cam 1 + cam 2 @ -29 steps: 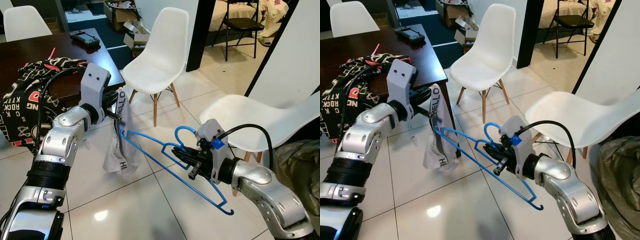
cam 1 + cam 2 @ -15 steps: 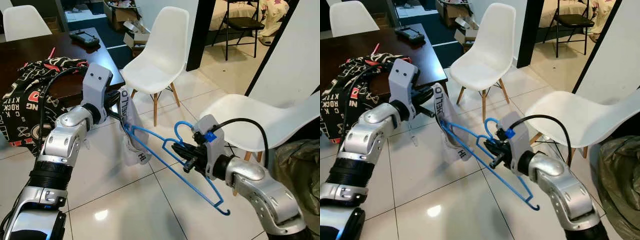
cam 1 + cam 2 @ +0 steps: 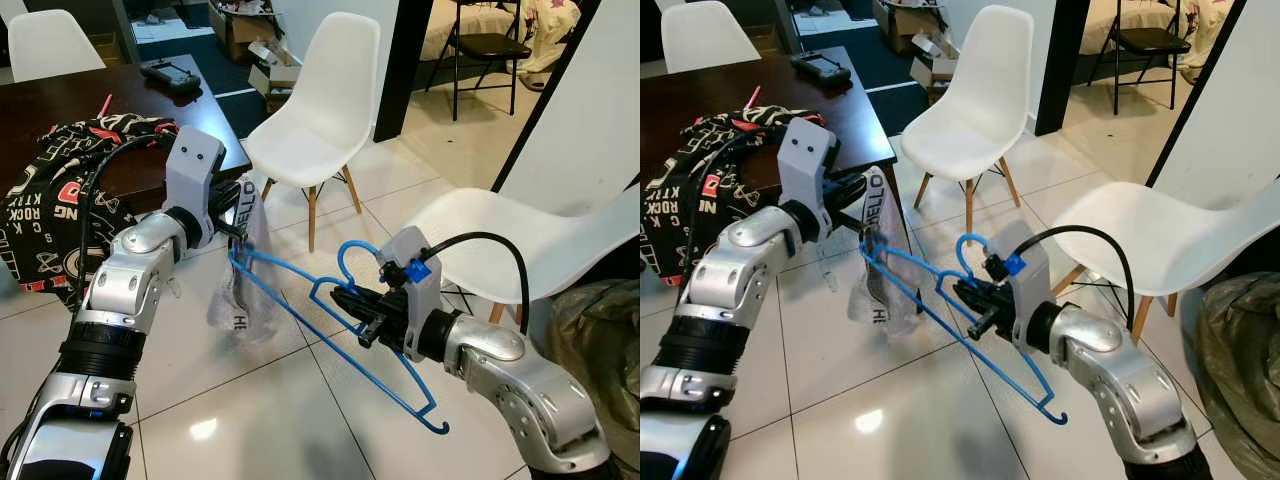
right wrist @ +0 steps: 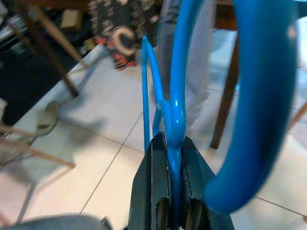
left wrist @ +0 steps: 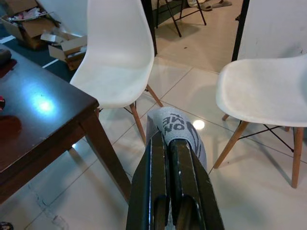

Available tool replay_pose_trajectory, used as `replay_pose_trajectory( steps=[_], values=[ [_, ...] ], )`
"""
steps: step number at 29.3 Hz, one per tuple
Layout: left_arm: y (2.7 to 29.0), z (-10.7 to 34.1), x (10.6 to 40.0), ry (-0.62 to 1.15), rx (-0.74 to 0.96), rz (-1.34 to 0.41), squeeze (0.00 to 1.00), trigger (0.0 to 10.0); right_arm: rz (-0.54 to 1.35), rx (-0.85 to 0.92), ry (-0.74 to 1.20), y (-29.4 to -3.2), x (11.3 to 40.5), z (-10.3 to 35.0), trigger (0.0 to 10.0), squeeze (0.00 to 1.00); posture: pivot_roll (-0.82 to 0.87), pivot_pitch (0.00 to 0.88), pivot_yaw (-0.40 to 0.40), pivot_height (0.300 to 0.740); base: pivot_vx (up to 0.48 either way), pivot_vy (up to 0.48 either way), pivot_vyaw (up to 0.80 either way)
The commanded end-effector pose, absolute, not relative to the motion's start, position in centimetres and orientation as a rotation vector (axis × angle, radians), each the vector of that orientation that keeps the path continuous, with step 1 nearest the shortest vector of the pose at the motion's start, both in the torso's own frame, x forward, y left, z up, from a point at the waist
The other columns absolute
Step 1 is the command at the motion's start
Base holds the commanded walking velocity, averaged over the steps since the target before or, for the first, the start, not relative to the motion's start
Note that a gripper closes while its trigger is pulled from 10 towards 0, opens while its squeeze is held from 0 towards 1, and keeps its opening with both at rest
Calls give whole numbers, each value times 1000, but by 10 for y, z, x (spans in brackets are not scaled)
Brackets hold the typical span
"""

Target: Hang hanger

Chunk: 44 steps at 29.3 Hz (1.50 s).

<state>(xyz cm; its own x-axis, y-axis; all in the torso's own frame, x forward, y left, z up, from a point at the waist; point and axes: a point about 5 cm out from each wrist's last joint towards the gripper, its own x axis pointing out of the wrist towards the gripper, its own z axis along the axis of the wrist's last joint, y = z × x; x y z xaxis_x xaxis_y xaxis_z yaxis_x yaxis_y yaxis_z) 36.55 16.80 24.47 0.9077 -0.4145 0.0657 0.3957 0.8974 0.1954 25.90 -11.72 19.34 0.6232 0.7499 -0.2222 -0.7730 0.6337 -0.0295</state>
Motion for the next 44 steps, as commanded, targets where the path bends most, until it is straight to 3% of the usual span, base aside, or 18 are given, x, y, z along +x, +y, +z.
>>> replay_pose_trajectory(
  steps=[1,22,33,44],
  values=[
    [167,245,364,-110,178,-419,0,10000,929,-127,215,-112,252,191,10000,0,16,157,38,740,0,0,0],
    [155,235,331,-72,105,-325,0,10000,795,-96,230,-121,261,192,10000,0,24,170,49,740,0,0,0],
    [176,233,311,-31,137,-229,0,10000,781,-110,275,-134,256,189,10000,0,33,172,48,740,0,0,0],
    [178,236,307,-25,141,-202,0,10000,813,-101,292,-140,247,191,10000,0,25,164,47,740,0,0,0]
  ],
)
